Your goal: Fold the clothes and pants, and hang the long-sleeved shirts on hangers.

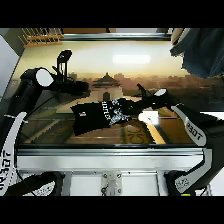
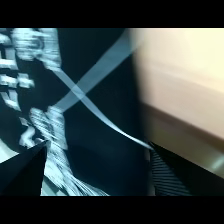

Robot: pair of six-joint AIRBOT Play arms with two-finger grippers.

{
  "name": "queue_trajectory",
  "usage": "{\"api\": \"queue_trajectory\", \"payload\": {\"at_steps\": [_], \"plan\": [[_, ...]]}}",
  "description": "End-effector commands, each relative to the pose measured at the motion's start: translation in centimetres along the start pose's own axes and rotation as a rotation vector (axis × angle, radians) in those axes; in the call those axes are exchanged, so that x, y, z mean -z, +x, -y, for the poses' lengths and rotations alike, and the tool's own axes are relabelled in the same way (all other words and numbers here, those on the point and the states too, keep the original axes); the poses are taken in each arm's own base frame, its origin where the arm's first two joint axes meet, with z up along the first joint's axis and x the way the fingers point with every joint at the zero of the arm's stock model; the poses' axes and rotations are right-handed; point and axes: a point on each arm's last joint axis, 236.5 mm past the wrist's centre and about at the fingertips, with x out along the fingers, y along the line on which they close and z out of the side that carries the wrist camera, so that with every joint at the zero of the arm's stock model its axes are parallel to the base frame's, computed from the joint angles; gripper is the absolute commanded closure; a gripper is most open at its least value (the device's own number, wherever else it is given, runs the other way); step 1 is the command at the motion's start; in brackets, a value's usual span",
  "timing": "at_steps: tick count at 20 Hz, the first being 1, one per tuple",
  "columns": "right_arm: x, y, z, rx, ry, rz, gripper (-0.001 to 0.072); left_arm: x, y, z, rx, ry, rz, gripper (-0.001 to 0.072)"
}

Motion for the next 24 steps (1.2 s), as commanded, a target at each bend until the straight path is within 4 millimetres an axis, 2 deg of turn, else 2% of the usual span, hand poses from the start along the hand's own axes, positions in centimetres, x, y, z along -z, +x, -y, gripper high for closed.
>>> {"api": "queue_trajectory", "payload": {"at_steps": [1, 2, 3, 4, 6, 7, 9, 11, 12, 14, 15, 16, 18, 20, 21, 22, 24], "plan": [[-0.3, 3.8, -3.5, -0.048, -0.078, 0.020, 0.0042, 0.2, 0.1, 0.1, 0.001, -0.007, -0.003, 0.0703], [-0.5, 4.1, -4.3, -0.064, -0.113, 0.029, 0.0260, 0.2, 0.1, 0.1, 0.002, -0.007, -0.003, 0.0703], [-0.6, 4.1, -4.9, -0.080, -0.143, 0.036, 0.0512, 0.2, 0.1, 0.2, 0.003, -0.008, -0.004, 0.0703], [-0.9, 3.8, -5.3, -0.087, -0.153, 0.046, 0.0687, 0.2, 0.1, 0.3, 0.007, -0.010, -0.005, 0.0703], [-2.6, 1.4, -5.4, -0.086, -0.158, 0.102, 0.0699, 0.4, 0.1, 0.2, 0.006, -0.010, -0.015, 0.0702], [-4.0, -1.1, -5.0, -0.070, -0.163, 0.152, 0.0699, 0.6, 0.0, 0.2, 0.006, -0.010, -0.023, 0.0703], [-6.8, -7.9, -2.4, 0.026, -0.162, 0.268, 0.0700, 0.8, 0.0, 0.2, 0.006, -0.010, -0.031, 0.0703], [-8.4, -16.5, 2.2, 0.188, -0.103, 0.389, 0.0700, 0.8, 0.1, 0.3, 0.006, -0.010, -0.030, 0.0703], [-8.5, -21.0, 4.8, 0.276, -0.059, 0.450, 0.0700, 0.7, 0.1, 0.2, 0.006, -0.010, -0.028, 0.0703], [-7.3, -30.5, 9.9, 0.441, 0.062, 0.589, 0.0699, 0.7, 0.1, 0.2, 0.006, -0.010, -0.026, 0.0703], [-6.2, -34.6, 12.1, 0.503, 0.130, 0.652, 0.0699, 0.7, 0.1, 0.2, 0.006, -0.010, -0.026, 0.0702], [-4.5, -38.6, 14.5, 0.566, 0.220, 0.716, 0.0700, 0.7, 0.1, 0.2, 0.006, -0.010, -0.026, 0.0703], [-0.2, -45.0, 18.7, 0.678, 0.426, 0.820, 0.0700, 0.7, 0.1, 0.2, 0.006, -0.017, -0.026, 0.0702], [4.4, -48.9, 21.7, 0.753, 0.604, 0.880, 0.0700, 0.7, 0.1, 0.2, 0.006, -0.029, -0.026, 0.0703], [6.3, -49.7, 22.4, 0.765, 0.665, 0.894, 0.0700, 0.7, 0.1, 0.3, 0.006, -0.028, -0.026, 0.0702], [8.0, -49.7, 23.0, 0.767, 0.714, 0.894, 0.0700, 0.7, 0.1, 0.3, 0.006, -0.028, -0.026, 0.0702], [10.4, -48.1, 23.2, 0.766, 0.768, 0.853, 0.0700, 0.7, 0.1, 0.2, 0.005, -0.029, -0.025, 0.0702]]}}
